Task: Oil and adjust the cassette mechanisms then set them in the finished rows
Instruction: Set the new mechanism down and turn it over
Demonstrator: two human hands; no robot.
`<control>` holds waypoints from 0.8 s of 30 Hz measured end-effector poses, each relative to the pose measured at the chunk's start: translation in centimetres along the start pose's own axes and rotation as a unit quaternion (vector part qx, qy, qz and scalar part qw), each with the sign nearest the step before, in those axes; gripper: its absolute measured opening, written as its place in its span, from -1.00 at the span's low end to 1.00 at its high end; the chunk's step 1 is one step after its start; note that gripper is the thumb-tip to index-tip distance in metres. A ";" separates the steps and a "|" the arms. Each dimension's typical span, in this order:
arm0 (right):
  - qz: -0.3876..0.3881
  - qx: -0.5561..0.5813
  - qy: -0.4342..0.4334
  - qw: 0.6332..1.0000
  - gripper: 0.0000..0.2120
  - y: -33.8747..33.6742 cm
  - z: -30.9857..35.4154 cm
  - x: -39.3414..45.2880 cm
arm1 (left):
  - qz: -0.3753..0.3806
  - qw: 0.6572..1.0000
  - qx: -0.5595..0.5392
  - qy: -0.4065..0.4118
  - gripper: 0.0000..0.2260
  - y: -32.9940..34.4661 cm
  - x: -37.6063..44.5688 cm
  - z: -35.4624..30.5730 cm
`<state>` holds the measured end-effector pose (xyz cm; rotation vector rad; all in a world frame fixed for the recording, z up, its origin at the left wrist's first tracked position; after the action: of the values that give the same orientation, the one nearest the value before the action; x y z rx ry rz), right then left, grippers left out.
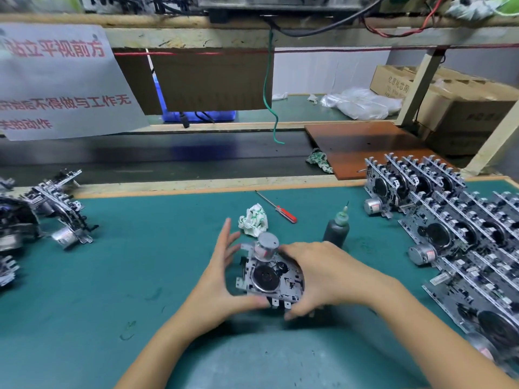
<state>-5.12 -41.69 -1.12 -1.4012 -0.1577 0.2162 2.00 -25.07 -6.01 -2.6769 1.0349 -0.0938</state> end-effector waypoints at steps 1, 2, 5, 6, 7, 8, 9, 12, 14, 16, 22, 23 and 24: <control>-0.003 0.123 0.010 0.992 -0.32 -0.4 0.0 -0.3 | 0.014 0.995 -0.094 -0.034 0.16 -0.1 0.4 0.0; -0.005 0.276 0.006 0.961 -0.41 -0.7 0.2 -0.6 | 0.052 0.981 -0.178 -0.066 0.17 0.3 0.5 -0.4; 0.012 0.670 -0.068 0.739 -0.73 -0.4 2.7 -1.2 | 0.162 0.922 -0.331 -0.124 0.09 2.1 -0.3 -1.1; -0.015 0.744 -0.063 0.665 -0.75 0.2 3.5 -1.3 | 0.182 0.888 -0.396 -0.147 0.12 2.7 -0.4 -1.2; -0.042 0.791 -0.021 0.610 -0.71 1.0 4.0 -1.3 | 0.211 0.861 -0.441 -0.138 0.11 3.3 -0.7 -1.3; -0.055 0.804 0.005 0.591 -0.68 1.7 4.3 -1.2 | 0.235 0.835 -0.481 -0.127 0.05 3.9 -0.5 -2.1; -0.073 0.762 0.028 0.643 -0.65 2.2 4.1 -1.3 | 0.245 0.821 -0.502 -0.118 0.01 4.1 -0.6 -2.4; -0.156 0.580 0.097 0.793 -0.35 2.7 2.5 -2.5 | 0.275 0.777 -0.556 -0.103 -0.09 3.9 -0.2 -2.3; -0.270 0.390 0.159 0.866 -0.45 1.8 0.5 -3.9 | 0.265 0.776 -0.563 -0.101 -0.24 3.3 0.0 -1.4; -0.274 0.155 0.238 0.919 -0.63 1.3 -1.4 -5.2 | 0.206 0.801 -0.547 -0.129 -0.30 2.6 0.1 -1.0; -0.035 0.048 0.245 0.968 -0.90 3.6 -4.5 -4.0 | 0.144 0.792 -0.558 -0.205 -0.25 3.1 0.9 0.1; -0.053 0.139 0.217 0.965 -0.91 3.4 -4.7 -3.7 | 0.137 0.795 -0.547 -0.224 -0.25 3.1 1.0 0.4; -0.063 0.273 0.188 0.942 -0.88 3.2 -4.6 -3.3 | 0.130 0.798 -0.538 -0.240 -0.23 3.2 1.1 0.8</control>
<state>-7.46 -46.38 -4.92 -0.8526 0.1248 -0.1136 0.88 -27.88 -7.64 -3.0282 1.5324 1.5940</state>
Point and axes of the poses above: each hand's wrist, its own x-axis towards the middle knuckle, its own y-axis out of the palm, z = x × y, the point moved 3 cm from there along x, towards the middle knuckle, and after that the axes turned 8 degrees about -y, right-handed, at the moved point
